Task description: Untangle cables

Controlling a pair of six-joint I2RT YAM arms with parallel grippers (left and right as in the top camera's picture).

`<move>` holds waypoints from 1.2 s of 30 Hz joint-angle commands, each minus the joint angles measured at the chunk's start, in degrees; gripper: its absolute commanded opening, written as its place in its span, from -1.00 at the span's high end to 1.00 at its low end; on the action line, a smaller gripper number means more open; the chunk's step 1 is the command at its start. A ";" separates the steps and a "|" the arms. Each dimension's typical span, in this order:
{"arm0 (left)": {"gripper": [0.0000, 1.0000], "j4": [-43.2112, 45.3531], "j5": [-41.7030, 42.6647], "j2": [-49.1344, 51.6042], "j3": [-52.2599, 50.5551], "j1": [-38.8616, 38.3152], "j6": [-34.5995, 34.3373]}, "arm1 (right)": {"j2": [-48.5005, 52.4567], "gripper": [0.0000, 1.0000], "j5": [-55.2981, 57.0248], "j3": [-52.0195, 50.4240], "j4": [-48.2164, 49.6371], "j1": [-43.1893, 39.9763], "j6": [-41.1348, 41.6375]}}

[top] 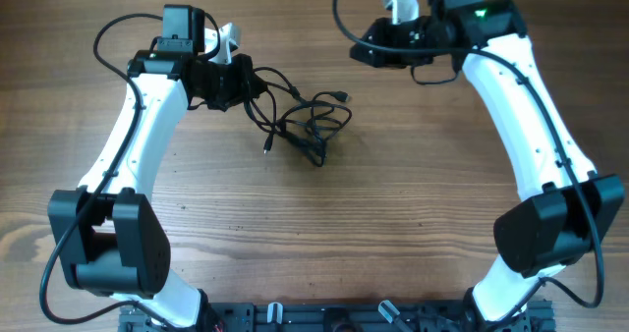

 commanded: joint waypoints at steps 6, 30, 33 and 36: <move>0.92 3.58 -0.09 -0.68 0.11 0.04 -14.78 | -0.66 0.38 10.91 0.92 2.60 7.89 4.81; 0.92 1.42 -4.83 -0.68 0.11 -2.99 -40.22 | 18.75 0.73 22.64 0.70 15.61 18.10 27.06; 0.92 0.70 -10.49 -0.68 0.11 -2.01 -39.60 | 17.86 0.91 22.38 0.70 14.34 14.88 25.05; 0.92 -3.26 -26.47 -0.68 0.11 -0.26 -39.58 | 11.80 0.91 14.36 0.72 14.05 6.82 18.45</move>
